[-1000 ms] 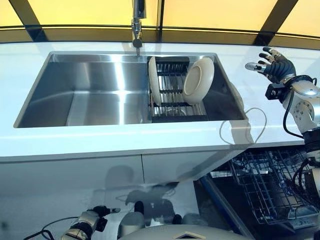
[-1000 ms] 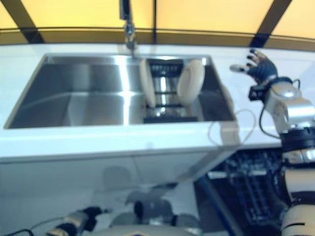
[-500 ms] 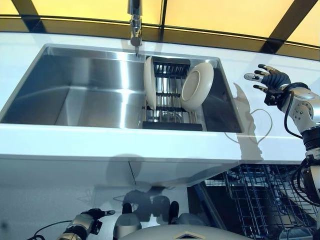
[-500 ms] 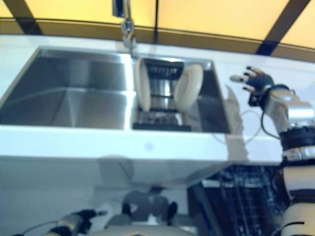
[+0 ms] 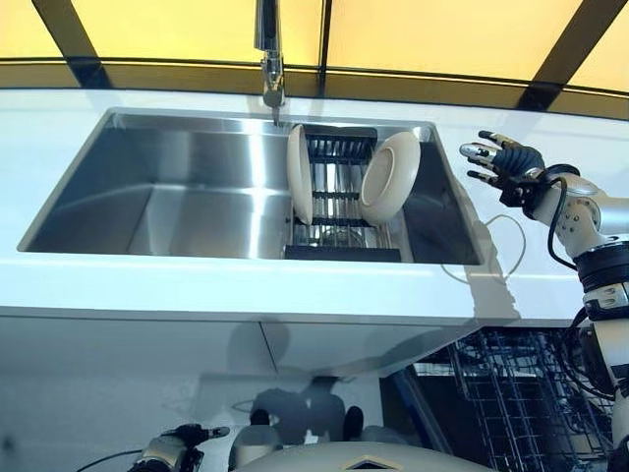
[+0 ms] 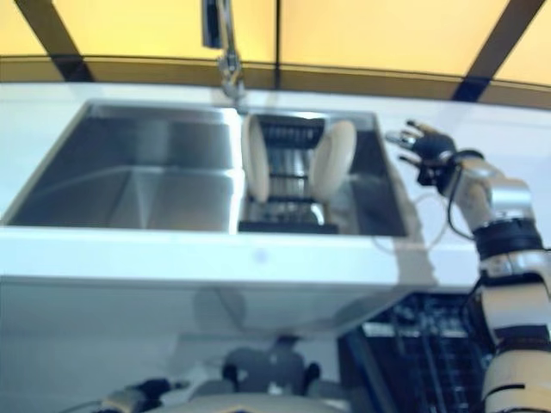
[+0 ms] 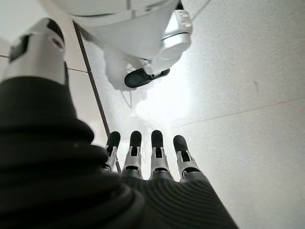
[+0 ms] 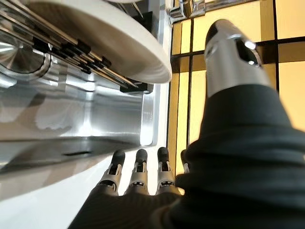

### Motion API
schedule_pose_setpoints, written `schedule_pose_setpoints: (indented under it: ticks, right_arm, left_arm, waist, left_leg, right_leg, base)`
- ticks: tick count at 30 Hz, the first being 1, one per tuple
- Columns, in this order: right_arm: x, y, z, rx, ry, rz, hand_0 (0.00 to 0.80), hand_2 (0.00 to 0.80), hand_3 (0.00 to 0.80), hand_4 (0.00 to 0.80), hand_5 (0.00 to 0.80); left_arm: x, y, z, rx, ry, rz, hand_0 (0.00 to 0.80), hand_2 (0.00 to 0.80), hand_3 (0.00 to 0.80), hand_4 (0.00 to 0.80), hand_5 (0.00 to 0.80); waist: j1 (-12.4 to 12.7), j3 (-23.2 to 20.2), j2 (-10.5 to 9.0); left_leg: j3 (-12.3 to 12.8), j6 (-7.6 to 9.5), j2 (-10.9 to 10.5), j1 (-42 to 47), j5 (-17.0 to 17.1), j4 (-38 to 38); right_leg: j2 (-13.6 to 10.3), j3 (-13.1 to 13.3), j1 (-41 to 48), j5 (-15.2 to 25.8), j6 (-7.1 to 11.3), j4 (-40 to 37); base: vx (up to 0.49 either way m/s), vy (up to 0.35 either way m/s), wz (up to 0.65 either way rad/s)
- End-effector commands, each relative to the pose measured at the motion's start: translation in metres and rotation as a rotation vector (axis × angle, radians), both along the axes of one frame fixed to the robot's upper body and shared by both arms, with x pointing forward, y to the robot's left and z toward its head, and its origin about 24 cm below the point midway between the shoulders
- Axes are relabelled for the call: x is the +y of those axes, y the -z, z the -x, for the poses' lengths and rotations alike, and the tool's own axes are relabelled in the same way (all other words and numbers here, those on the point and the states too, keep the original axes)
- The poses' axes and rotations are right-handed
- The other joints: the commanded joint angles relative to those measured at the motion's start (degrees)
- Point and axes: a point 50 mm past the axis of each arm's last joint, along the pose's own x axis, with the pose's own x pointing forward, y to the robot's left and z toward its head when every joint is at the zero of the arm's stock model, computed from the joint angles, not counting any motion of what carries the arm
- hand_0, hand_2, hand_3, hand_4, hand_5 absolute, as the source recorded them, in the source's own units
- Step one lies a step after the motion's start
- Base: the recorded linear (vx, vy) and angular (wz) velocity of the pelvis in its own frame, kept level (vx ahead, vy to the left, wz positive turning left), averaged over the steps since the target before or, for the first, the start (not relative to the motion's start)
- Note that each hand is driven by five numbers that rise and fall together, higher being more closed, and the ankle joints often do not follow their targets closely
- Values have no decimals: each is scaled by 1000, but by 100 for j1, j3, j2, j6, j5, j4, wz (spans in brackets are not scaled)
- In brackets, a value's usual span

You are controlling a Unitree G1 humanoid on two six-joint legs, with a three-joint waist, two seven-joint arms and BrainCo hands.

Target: Take plates into dishwasher

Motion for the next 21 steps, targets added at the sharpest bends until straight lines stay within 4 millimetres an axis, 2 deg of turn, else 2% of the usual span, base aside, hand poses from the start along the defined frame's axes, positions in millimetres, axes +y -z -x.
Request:
schedule_pose_setpoints:
  ticks: [1, 5, 12, 21]
  right_arm:
    - [14, -20, -10, -66, -49, -20, 0, 0, 0, 0, 0]
    - [26, -16, -11, -60, -84, -3, 0, 0, 0, 0, 0]
    - [36, -13, -14, -42, -106, 21, 0, 0, 0, 0, 0]
    - [35, -3, -12, 2, -112, 54, 0, 0, 0, 0, 0]
  left_arm:
    - [6, -3, -10, -3, 25, -30, 0, 0, 0, 0, 0]
    - [5, -2, -11, -2, 25, -26, 0, 0, 0, 0, 0]
    - [2, -1, -12, -5, 16, -21, 0, 0, 0, 0, 0]
    - [2, -1, -11, -4, 10, -24, 0, 0, 0, 0, 0]
  waist:
    - [183, -53, -200]
    - [167, -53, -212]
    - [179, -35, -227]
    - [181, -6, -241]
  left_leg:
    - [190, 165, -210, -11, -323, 104]
    - [202, 154, -206, 11, -330, 108]
    - [189, 170, -224, 29, -347, 117]
    - [201, 180, -234, 29, -359, 120]
  right_leg:
    - [-286, -147, 56, -335, 419, 334]
    - [-294, -127, 79, -339, 427, 331]
    - [-314, -101, 81, -339, 445, 356]
    - [-335, -101, 82, -333, 463, 354]
  base:
    - [0, 0, 0]
    - [0, 0, 0]
    - [0, 0, 0]
    - [0, 0, 0]
